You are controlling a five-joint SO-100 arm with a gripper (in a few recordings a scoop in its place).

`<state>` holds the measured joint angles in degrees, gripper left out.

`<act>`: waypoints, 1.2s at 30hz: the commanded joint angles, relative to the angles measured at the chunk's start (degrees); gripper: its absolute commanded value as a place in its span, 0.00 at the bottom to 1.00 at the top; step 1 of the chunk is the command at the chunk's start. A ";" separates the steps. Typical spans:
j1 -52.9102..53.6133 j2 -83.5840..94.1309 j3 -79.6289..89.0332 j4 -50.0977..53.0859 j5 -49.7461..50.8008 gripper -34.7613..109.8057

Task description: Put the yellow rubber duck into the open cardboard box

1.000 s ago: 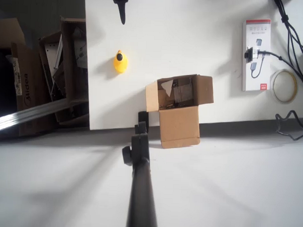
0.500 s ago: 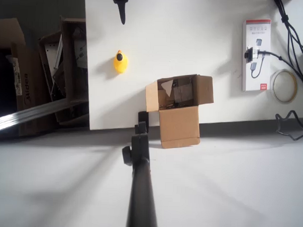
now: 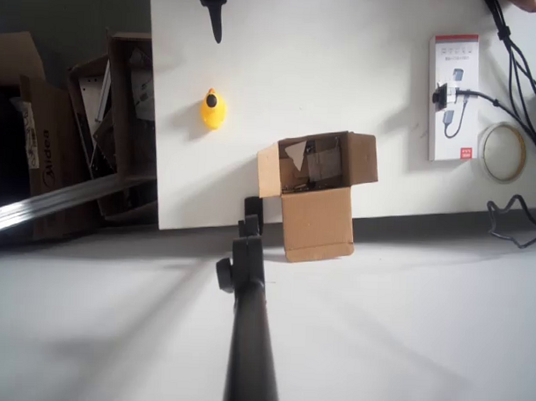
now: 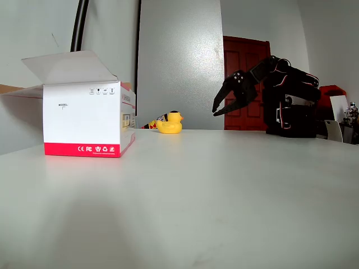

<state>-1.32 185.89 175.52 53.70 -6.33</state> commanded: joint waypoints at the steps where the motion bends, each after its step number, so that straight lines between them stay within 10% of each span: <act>1: 0.44 0.26 0.97 -0.70 0.26 0.24; 36: 4.31 -8.70 -25.66 5.62 0.00 0.24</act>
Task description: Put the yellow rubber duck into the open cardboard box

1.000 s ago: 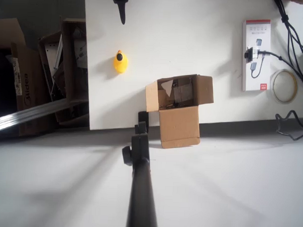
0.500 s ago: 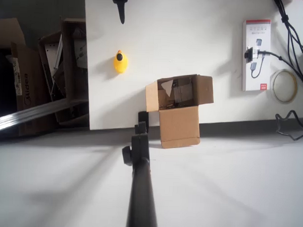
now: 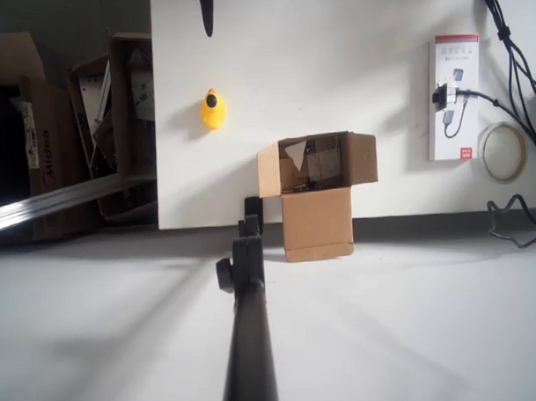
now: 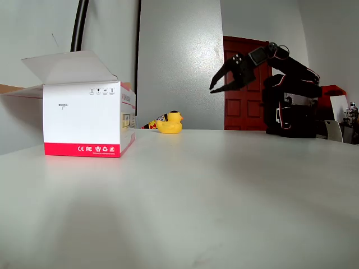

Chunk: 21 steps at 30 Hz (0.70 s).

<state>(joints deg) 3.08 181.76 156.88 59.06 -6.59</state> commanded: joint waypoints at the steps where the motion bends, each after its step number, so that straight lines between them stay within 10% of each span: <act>1: -0.18 -6.86 -9.05 0.26 0.26 0.24; 21: 0.18 -52.82 -36.39 -3.16 -0.88 0.24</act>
<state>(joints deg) 3.78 133.07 123.93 57.57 -6.59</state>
